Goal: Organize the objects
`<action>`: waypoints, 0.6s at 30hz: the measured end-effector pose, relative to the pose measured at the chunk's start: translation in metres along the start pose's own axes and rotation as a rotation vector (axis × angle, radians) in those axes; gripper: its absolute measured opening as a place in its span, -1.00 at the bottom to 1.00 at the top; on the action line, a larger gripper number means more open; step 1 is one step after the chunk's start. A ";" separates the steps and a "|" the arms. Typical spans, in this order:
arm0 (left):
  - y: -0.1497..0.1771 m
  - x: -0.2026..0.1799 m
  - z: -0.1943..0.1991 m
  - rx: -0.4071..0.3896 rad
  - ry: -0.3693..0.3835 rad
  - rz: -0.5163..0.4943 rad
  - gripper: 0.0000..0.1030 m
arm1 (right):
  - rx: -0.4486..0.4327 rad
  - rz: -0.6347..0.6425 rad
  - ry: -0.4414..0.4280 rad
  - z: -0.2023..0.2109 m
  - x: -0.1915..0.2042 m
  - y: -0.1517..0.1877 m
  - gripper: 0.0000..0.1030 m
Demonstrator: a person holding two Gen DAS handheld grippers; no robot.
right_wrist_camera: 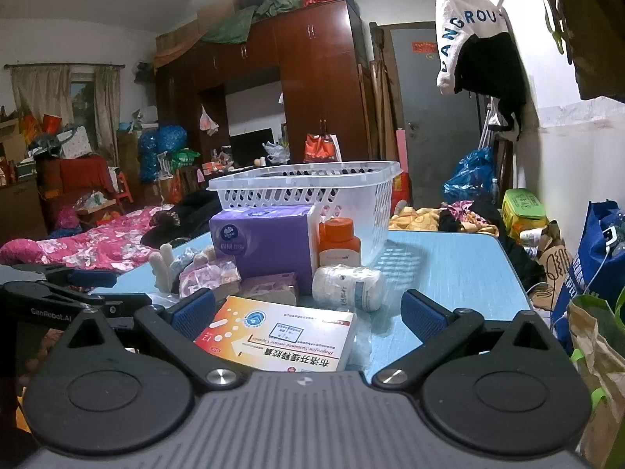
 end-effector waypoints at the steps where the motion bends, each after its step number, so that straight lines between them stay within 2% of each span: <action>1: 0.000 0.000 0.000 0.000 0.000 -0.001 0.99 | 0.001 -0.002 -0.002 0.000 0.000 0.000 1.00; 18: 0.000 -0.001 -0.001 0.000 0.000 -0.009 0.99 | 0.002 -0.015 -0.012 0.001 -0.002 -0.001 1.00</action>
Point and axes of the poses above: each gripper's, at about its wrist camera, not at the fingertips, and z roughly against the way its jaws point, x to its left, y to its underside, the point moved 10 cm from there along -z, roughly the way its jaws point, and after that the axes turned 7 degrees about -z, right-handed, at the moved point
